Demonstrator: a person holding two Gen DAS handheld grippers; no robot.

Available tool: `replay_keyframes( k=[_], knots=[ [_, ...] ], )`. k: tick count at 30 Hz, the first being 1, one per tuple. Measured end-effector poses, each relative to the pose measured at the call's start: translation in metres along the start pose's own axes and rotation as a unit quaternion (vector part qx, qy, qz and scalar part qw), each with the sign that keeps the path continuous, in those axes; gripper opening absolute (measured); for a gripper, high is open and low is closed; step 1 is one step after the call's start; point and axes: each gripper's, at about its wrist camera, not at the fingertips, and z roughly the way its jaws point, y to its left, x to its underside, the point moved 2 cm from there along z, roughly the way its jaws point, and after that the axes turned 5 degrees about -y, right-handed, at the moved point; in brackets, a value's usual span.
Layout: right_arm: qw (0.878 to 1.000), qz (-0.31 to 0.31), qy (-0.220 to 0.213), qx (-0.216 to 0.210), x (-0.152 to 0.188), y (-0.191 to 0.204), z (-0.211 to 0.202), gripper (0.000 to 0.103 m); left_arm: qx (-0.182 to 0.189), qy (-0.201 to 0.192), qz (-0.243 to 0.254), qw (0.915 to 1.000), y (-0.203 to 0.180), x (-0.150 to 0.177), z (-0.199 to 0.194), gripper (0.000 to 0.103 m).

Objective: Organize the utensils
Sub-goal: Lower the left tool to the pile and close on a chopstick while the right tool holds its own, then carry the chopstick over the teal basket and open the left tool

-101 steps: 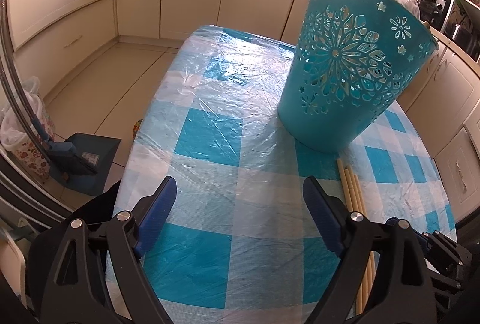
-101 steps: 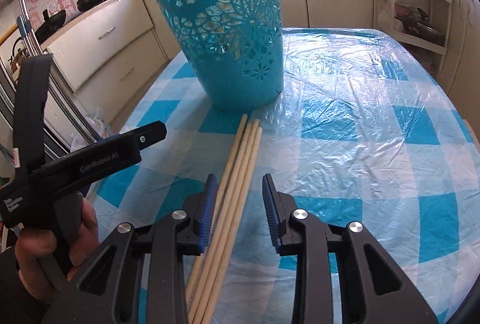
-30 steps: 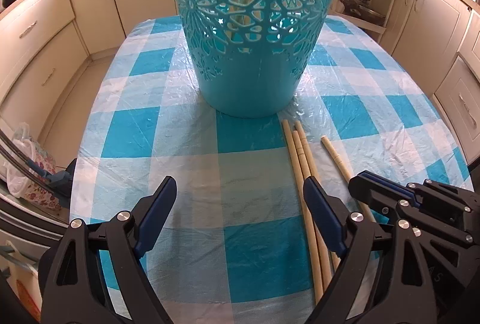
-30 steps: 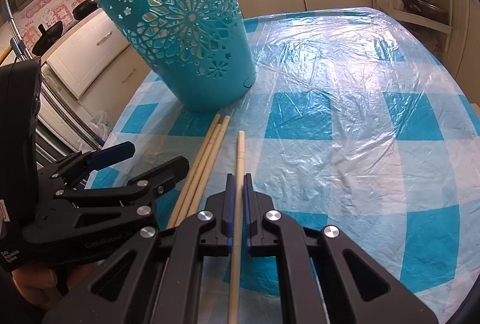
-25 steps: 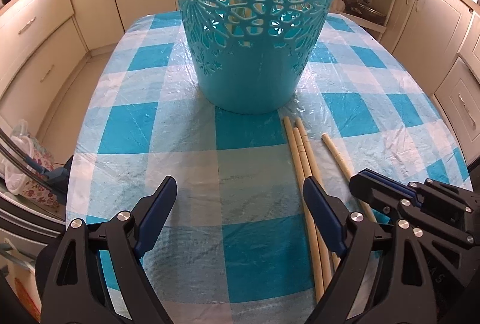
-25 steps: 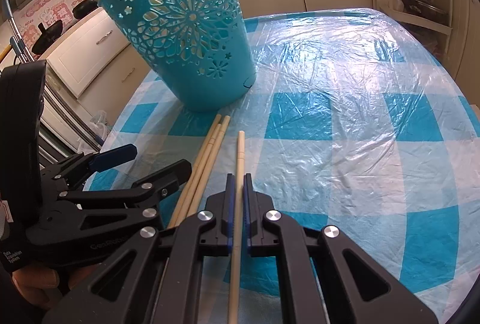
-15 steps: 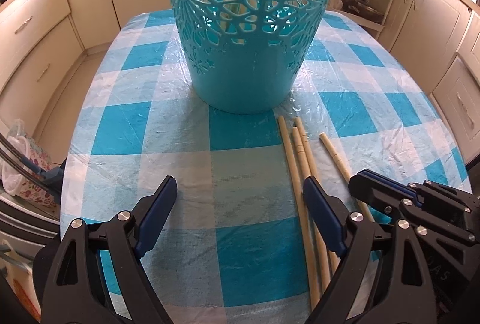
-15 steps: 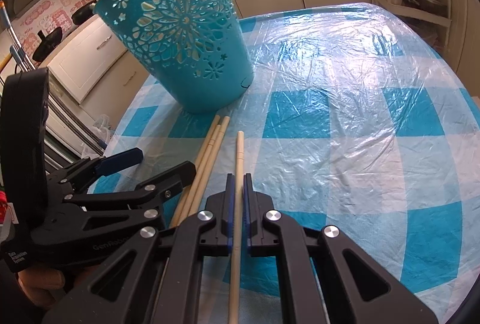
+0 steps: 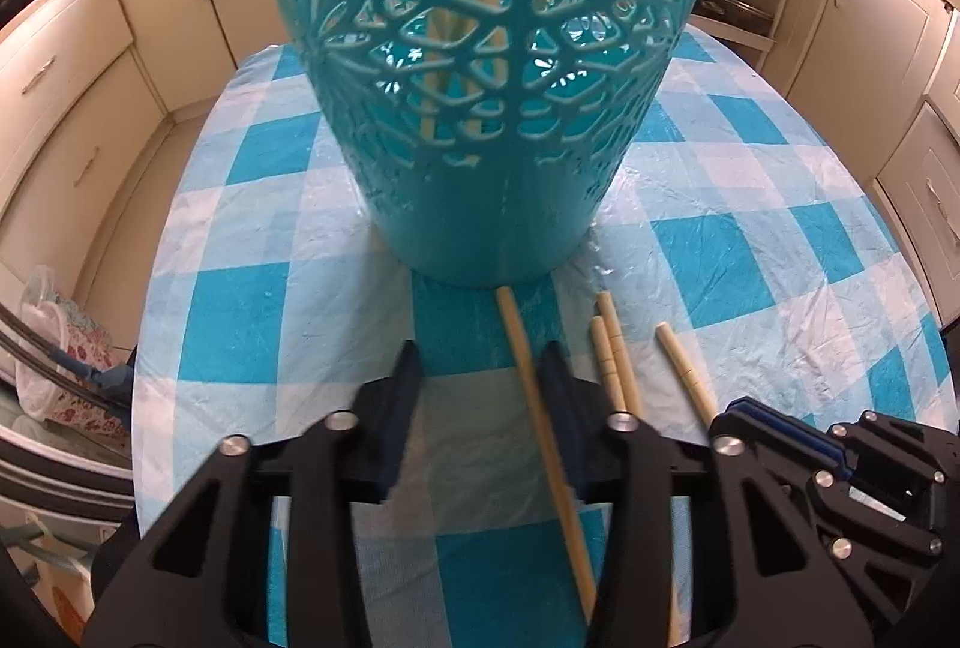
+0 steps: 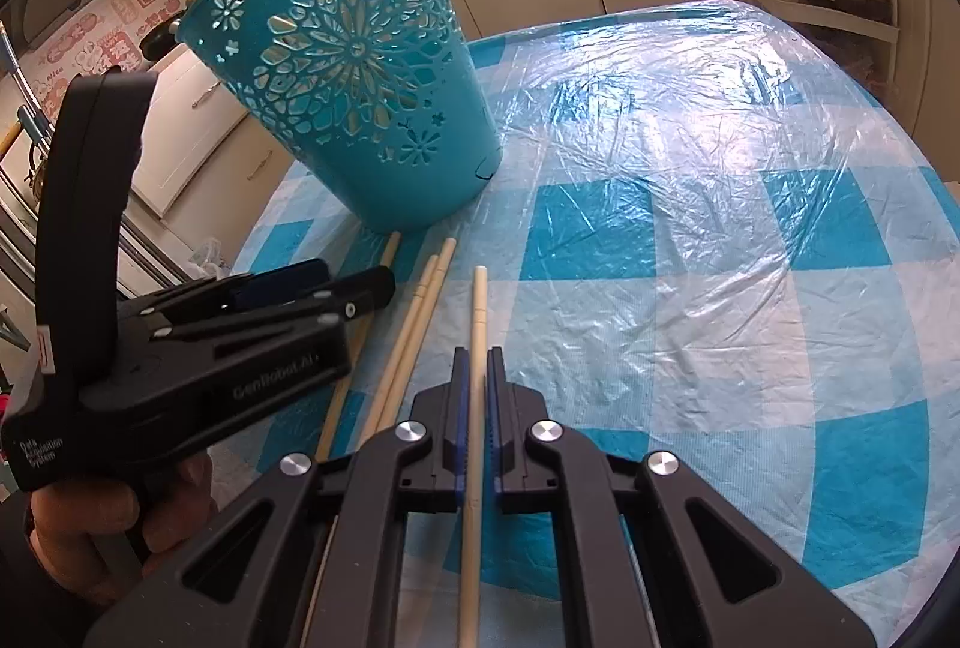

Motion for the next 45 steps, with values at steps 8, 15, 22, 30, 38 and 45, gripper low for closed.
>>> replay_keyframes(
  k=[8, 15, 22, 30, 38, 45],
  knots=[
    [1.000, 0.003, 0.000, -0.002, 0.000, -0.001, 0.000, 0.006, 0.035, 0.026, -0.012, 0.9990, 0.011, 0.008, -0.009, 0.005],
    [1.000, 0.007, -0.001, -0.005, 0.000, -0.002, -0.001, 0.006, 0.072, 0.046, -0.050, 0.9951, 0.037, 0.023, -0.041, 0.005],
    [1.000, 0.009, -0.002, -0.007, 0.000, -0.003, -0.001, 0.006, 0.100, -0.049, -0.062, 0.9919, 0.059, -0.002, -0.127, 0.005],
    [1.000, 0.010, -0.002, -0.008, 0.000, -0.004, -0.002, 0.006, 0.128, -0.228, -0.080, 0.9619, 0.069, -0.079, -0.217, 0.005],
    [1.000, 0.013, -0.002, -0.011, 0.000, -0.004, -0.002, 0.006, 0.102, -0.335, -0.126, 0.9281, 0.073, -0.157, -0.211, 0.005],
    [1.000, 0.014, -0.003, -0.012, 0.000, -0.005, -0.002, 0.006, 0.042, -0.361, -0.154, 0.9188, 0.072, -0.192, -0.161, 0.005]
  ],
)
